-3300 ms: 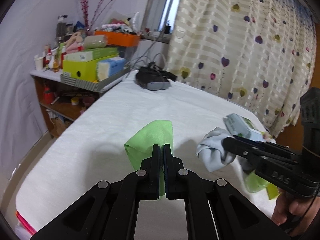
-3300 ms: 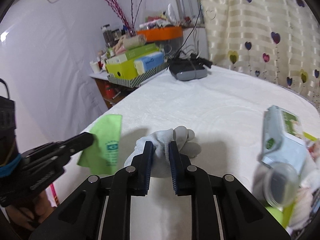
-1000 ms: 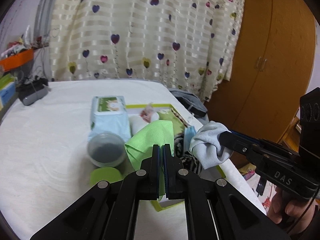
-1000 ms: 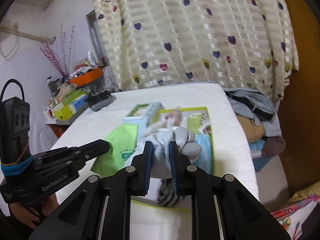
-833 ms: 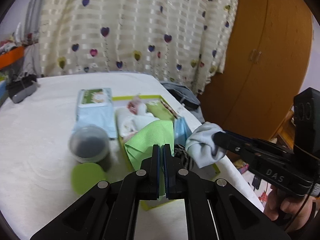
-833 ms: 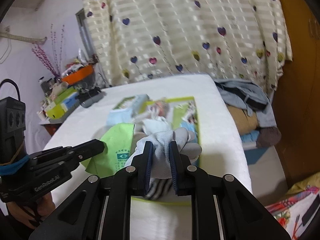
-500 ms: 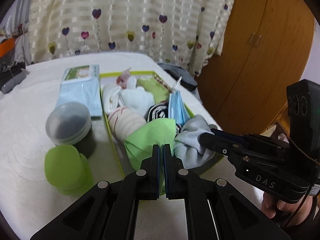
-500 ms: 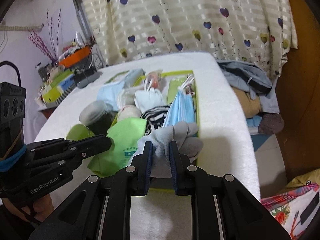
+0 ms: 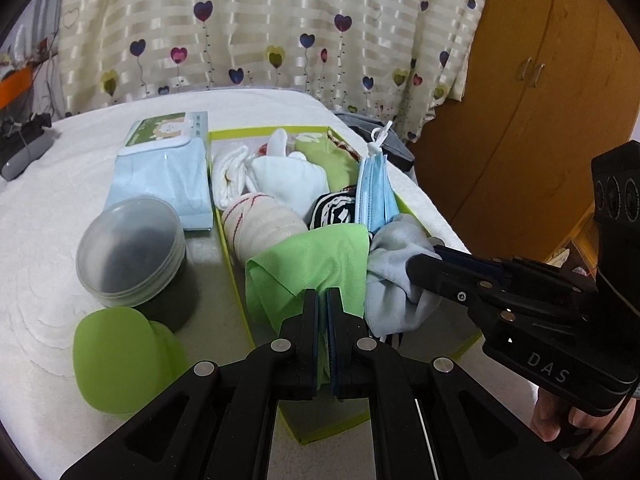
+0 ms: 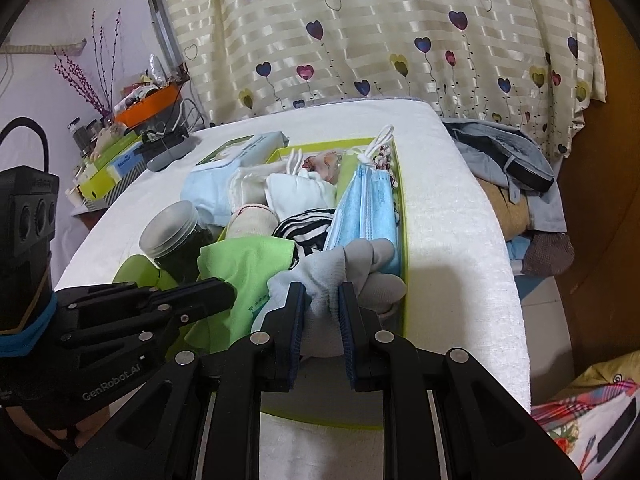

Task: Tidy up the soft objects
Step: 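Lower both items into the box and open both grippers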

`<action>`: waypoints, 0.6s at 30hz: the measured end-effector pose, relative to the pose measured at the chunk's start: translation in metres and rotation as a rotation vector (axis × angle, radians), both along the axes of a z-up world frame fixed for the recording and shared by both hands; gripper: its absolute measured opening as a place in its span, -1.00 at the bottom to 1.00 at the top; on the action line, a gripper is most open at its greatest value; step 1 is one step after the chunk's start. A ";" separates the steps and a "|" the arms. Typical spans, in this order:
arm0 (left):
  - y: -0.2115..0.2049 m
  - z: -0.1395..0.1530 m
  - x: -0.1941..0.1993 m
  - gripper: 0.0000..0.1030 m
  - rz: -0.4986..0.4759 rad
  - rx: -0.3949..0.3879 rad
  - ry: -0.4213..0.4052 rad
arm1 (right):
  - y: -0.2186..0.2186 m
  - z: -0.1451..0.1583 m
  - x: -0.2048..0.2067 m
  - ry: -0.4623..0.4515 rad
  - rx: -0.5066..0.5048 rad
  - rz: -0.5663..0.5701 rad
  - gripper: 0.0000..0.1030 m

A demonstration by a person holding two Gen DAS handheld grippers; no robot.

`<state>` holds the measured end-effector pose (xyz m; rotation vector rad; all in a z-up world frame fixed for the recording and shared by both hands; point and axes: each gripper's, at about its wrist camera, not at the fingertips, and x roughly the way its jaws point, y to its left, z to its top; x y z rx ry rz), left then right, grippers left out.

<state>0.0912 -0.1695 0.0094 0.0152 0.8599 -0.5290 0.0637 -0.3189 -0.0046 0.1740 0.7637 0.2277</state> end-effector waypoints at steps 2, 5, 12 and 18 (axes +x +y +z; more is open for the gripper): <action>0.002 0.000 -0.001 -0.92 0.005 0.000 -0.002 | 0.000 0.000 -0.002 0.003 -0.010 -0.013 -0.51; 0.002 0.002 -0.005 -0.91 0.007 -0.001 -0.009 | 0.002 0.001 -0.006 0.000 -0.034 -0.025 -0.33; 0.008 0.015 -0.021 -0.55 0.009 -0.015 -0.049 | 0.005 0.012 -0.020 -0.026 -0.061 -0.041 -0.15; 0.017 0.027 -0.039 -0.44 0.020 -0.034 -0.088 | 0.011 0.021 -0.034 -0.042 -0.074 -0.047 -0.14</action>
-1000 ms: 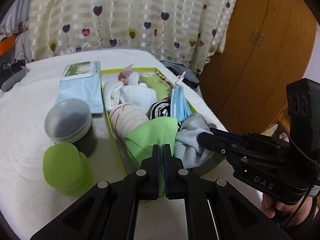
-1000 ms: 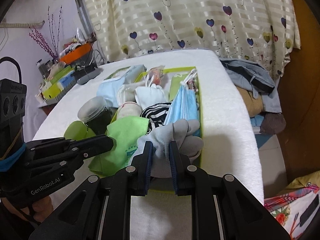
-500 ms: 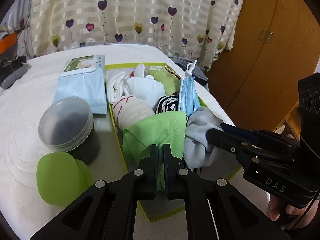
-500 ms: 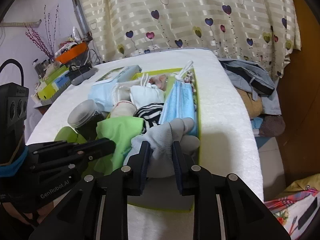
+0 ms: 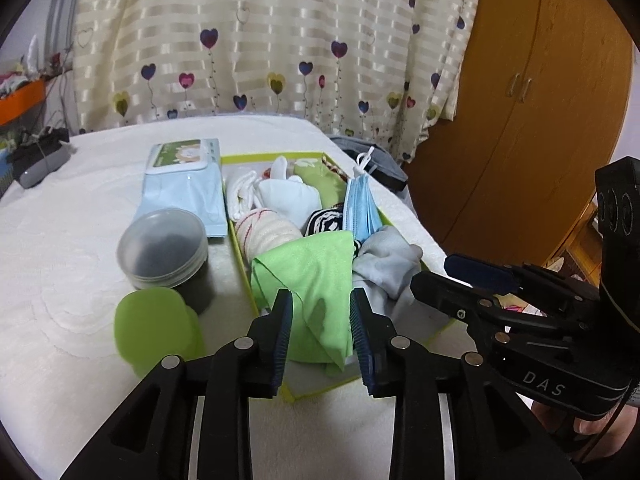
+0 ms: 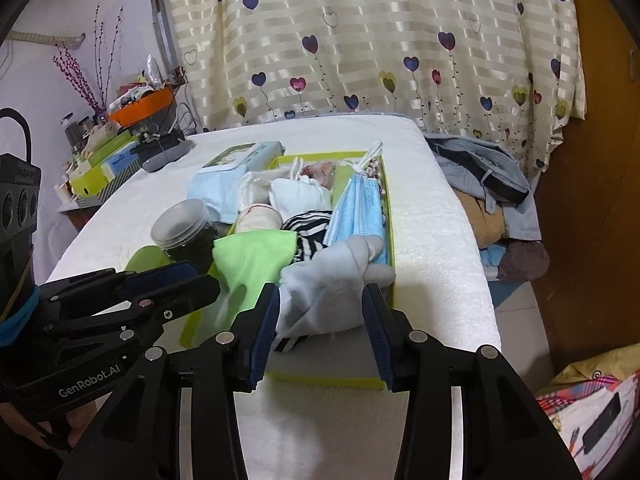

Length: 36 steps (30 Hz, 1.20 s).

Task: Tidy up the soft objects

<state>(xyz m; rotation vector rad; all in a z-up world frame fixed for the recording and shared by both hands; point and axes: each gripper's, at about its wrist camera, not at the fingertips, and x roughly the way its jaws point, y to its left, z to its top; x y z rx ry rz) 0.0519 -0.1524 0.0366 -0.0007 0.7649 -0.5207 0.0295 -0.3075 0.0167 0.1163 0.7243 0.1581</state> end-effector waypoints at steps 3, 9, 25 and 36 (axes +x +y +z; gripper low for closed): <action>0.006 0.004 -0.008 -0.44 0.013 -0.001 -0.011 | 0.005 0.005 -0.009 -0.013 -0.008 0.001 -0.14; 0.019 0.007 -0.024 -0.42 0.041 -0.001 -0.026 | 0.011 0.009 -0.024 -0.027 -0.016 -0.008 -0.13; 0.044 0.011 -0.053 -0.35 0.097 0.021 -0.060 | 0.039 0.009 -0.047 -0.038 -0.043 0.031 0.07; 0.058 -0.011 -0.058 -0.35 0.126 0.040 -0.013 | 0.053 -0.017 -0.048 0.030 -0.042 0.054 0.07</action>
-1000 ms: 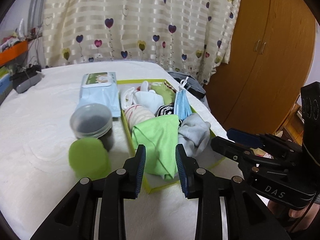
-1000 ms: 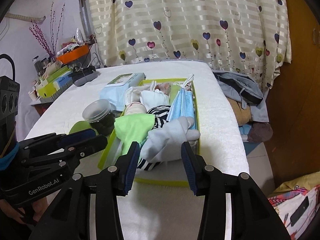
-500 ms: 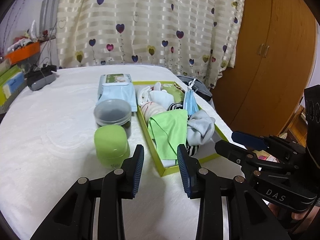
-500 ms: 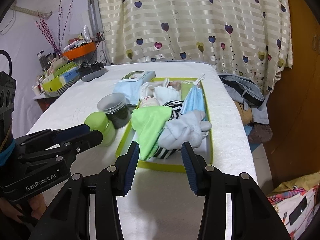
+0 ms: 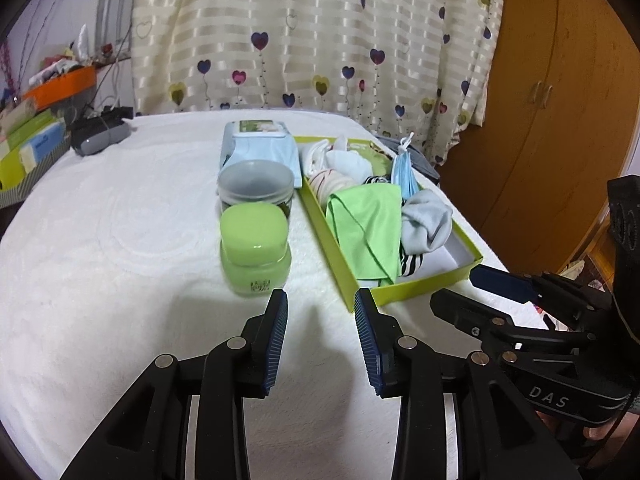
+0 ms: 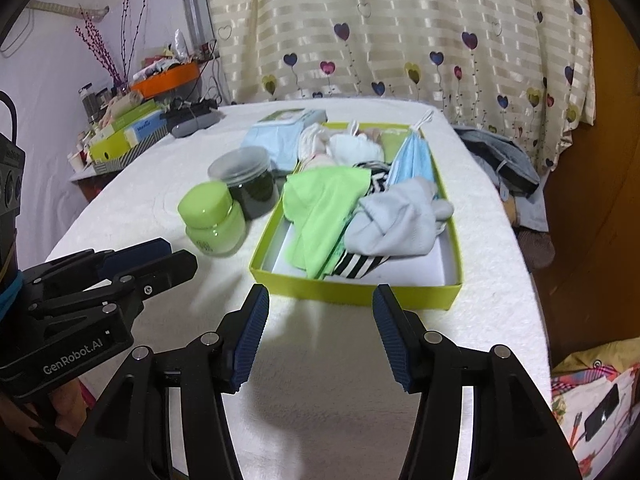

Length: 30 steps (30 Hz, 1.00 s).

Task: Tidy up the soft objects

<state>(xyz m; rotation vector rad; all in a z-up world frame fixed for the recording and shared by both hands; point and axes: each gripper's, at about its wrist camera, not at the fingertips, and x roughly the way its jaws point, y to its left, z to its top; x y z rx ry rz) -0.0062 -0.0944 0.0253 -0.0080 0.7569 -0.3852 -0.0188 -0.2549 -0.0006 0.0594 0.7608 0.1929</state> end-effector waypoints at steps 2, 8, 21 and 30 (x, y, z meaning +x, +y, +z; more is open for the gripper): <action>0.001 -0.002 0.001 -0.35 0.000 -0.001 0.007 | 0.000 -0.004 0.003 0.012 0.000 -0.001 0.07; 0.001 -0.005 0.008 -0.35 -0.003 -0.011 0.021 | -0.011 -0.006 0.017 0.037 0.034 -0.022 0.07; -0.004 -0.027 0.021 -0.35 0.020 0.031 0.081 | -0.011 -0.023 0.031 0.097 0.030 -0.022 0.07; -0.003 -0.034 0.034 -0.35 0.081 0.069 0.098 | -0.011 -0.025 0.060 0.094 0.010 -0.045 0.07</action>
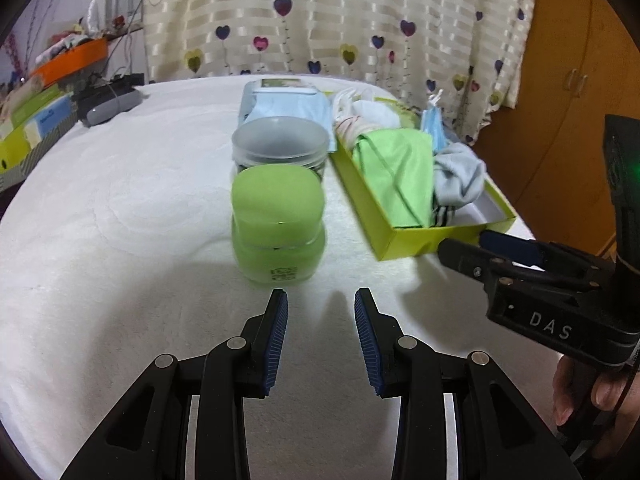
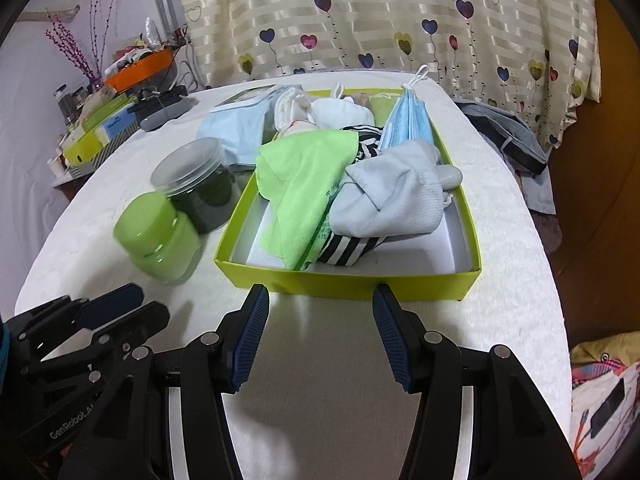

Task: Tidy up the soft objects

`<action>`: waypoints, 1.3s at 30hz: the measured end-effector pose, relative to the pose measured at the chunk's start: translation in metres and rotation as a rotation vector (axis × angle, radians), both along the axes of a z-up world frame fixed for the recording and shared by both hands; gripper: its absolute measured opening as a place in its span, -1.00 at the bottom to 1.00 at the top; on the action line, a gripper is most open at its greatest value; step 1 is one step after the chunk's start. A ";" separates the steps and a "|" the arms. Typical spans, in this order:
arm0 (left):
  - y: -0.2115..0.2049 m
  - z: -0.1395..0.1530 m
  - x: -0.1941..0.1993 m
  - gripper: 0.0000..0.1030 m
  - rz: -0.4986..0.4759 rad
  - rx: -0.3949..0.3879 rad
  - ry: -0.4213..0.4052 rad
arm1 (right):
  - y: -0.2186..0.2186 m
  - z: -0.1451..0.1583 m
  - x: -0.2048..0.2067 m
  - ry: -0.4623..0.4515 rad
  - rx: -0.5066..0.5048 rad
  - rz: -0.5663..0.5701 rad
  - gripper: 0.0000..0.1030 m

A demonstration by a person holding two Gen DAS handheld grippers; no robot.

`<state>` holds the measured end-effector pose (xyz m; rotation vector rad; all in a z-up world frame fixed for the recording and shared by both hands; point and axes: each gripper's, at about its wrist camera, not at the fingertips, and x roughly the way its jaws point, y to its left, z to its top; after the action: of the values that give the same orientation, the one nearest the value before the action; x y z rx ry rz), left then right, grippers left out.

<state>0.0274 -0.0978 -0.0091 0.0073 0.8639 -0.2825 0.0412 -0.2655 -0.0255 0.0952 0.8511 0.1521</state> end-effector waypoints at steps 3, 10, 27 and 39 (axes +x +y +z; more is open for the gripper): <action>0.002 -0.004 0.004 -0.35 0.017 0.013 0.014 | 0.001 -0.006 0.002 0.019 -0.014 -0.006 0.07; 0.004 -0.010 0.009 -0.35 0.032 0.032 0.028 | 0.005 -0.014 0.000 0.022 -0.067 -0.006 0.07; -0.002 -0.014 0.006 -0.13 -0.016 0.060 -0.002 | 0.011 -0.016 -0.001 0.018 -0.108 -0.022 0.11; -0.009 -0.015 0.005 0.06 -0.037 0.075 -0.002 | 0.011 -0.016 -0.002 0.018 -0.108 -0.021 0.12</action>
<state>0.0329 -0.1065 -0.0240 0.0934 0.8722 -0.2844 0.0391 -0.2541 -0.0418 0.0039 0.8744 0.0856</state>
